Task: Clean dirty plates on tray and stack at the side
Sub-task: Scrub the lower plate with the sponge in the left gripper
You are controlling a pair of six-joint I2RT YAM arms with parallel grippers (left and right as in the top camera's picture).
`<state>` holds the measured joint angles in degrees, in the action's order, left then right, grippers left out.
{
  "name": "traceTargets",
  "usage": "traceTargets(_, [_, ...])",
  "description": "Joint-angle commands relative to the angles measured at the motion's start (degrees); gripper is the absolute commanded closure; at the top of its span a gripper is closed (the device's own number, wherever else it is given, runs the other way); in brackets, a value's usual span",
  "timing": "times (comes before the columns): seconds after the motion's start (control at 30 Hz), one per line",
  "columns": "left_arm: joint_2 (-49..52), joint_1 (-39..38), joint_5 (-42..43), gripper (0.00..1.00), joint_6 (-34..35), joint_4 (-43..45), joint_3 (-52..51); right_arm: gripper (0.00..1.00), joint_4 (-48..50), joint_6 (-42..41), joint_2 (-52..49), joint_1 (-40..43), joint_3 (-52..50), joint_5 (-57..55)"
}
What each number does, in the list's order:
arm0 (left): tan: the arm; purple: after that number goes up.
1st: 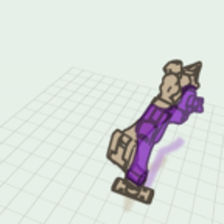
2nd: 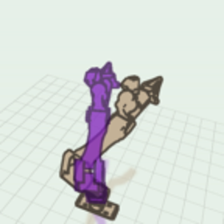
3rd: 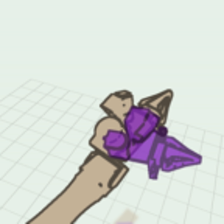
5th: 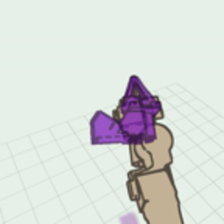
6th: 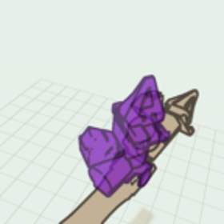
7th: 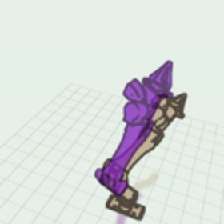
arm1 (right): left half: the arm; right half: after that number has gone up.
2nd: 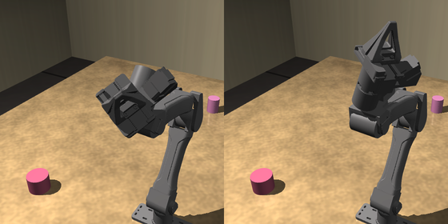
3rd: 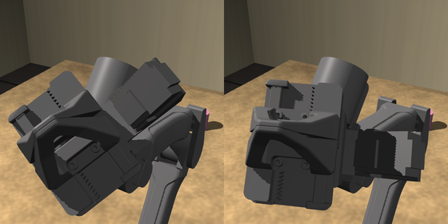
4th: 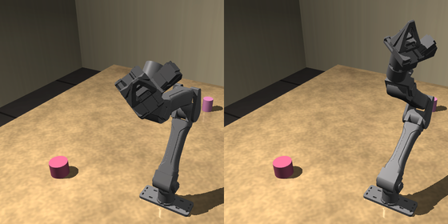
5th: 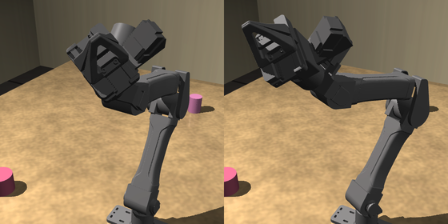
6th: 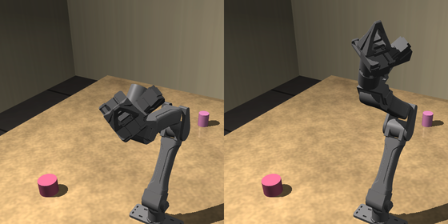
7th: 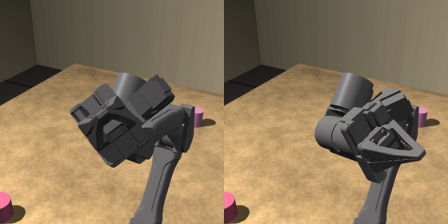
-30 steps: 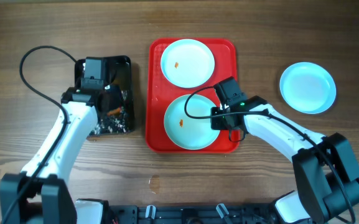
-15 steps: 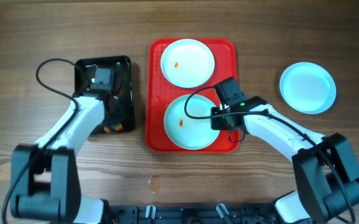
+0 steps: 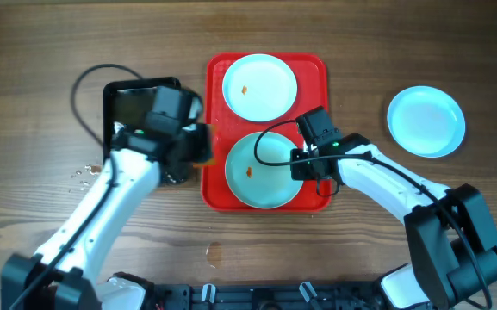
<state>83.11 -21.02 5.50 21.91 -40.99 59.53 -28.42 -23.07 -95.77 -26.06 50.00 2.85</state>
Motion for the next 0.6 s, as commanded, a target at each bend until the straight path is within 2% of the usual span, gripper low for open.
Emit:
traceTargets(0.0, [4.11,-6.12,2.71,0.96,8.33,3.45,0.48,0.96,0.79,2.08,0.33,-0.11,-0.94,0.13])
traceTargets(0.1, [7.15,-9.88,3.69,0.96,11.19,6.32,0.48,0.96,0.50,0.94,0.31,-0.11,-0.94,0.09])
traceTargets(0.27, [12.70,-14.51,3.67,0.96,16.06,10.75,0.48,0.96,-0.11,-5.57,0.31,-0.11,-0.94,-1.44])
traceTargets(0.43, [18.29,-17.18,3.91,0.96,19.71,15.69,0.48,0.96,-0.07,-7.10,0.31,-0.11,-0.94,-1.38])
traceTargets(0.57, [21.44,-17.40,4.55,0.96,23.78,15.78,0.48,0.96,-0.20,-7.08,0.31,-0.11,-0.94,-1.38])
